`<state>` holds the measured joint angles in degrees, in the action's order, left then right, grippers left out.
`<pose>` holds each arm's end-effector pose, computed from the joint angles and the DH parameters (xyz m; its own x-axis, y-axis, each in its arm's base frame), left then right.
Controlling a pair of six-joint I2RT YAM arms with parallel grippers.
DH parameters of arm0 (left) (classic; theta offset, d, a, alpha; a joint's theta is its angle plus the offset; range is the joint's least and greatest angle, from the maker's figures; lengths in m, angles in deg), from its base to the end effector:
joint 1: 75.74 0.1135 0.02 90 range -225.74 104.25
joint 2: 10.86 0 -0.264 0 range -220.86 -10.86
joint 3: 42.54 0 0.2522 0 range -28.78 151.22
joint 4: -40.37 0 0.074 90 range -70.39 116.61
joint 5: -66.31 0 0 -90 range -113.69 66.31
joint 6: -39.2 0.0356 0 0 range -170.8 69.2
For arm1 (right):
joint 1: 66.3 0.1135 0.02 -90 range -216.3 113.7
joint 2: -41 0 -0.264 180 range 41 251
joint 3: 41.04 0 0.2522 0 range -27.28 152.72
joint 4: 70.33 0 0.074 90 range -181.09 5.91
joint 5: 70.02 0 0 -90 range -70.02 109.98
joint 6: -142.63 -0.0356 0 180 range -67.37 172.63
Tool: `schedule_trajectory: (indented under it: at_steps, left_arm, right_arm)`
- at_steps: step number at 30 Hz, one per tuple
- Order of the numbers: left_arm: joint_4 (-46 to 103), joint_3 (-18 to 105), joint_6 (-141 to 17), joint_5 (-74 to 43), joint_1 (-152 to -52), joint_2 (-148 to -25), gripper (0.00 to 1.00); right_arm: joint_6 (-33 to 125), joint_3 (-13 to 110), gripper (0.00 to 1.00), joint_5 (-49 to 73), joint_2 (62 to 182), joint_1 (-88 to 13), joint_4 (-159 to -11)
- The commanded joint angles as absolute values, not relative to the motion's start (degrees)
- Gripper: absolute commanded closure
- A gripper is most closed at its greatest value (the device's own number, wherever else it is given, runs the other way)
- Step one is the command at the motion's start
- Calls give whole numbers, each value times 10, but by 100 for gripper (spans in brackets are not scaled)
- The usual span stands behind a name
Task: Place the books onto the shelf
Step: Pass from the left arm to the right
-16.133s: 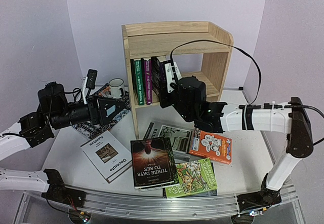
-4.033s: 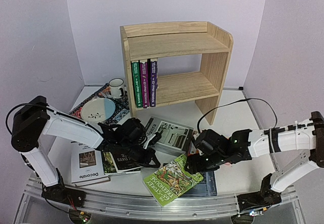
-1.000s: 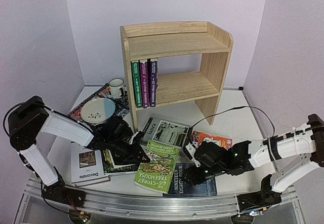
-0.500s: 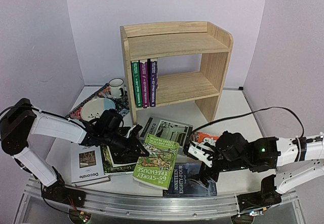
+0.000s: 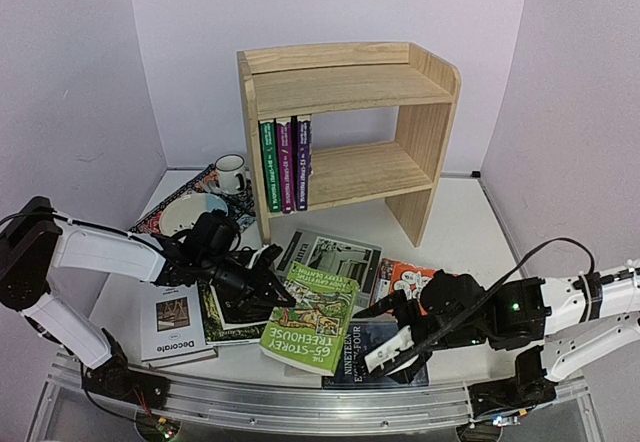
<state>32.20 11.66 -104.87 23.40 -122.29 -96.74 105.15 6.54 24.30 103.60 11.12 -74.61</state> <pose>0.1812 -0.2292 0.1814 -0.9720 0.2244 -0.0705 0.1601 0.4119 -0.8970 0.0561 0.2390 0.2463 0.7162 -0.4237 -0.5545 -0.6399 -0.0816 -0.7641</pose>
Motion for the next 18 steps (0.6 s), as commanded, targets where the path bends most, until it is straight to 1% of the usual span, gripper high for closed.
schedule_trajectory:
  at_steps: [1,6,10,14,17,18]
  left_arm:
    - [361,159,-1061,294,-1221,-931,100]
    - [364,163,-1064,300,-1220,-919,99]
    - [365,166,-1065,301,-1221,-908,99]
    - [366,167,-1068,304,-1222,-905,98]
    - [368,166,-1068,307,-1222,-906,98]
    - [369,165,-1068,307,-1222,-906,98]
  right_arm:
    - [1205,74,2,300,1073,132,-683]
    - [1247,88,2,314,1115,143,-660]
    - [1265,87,3,335,1146,150,-592]
    - [1310,86,11,375,1177,164,-526]
    - [1329,81,19,370,1184,166,-483]
    - [1332,81,23,369,1185,166,-477]
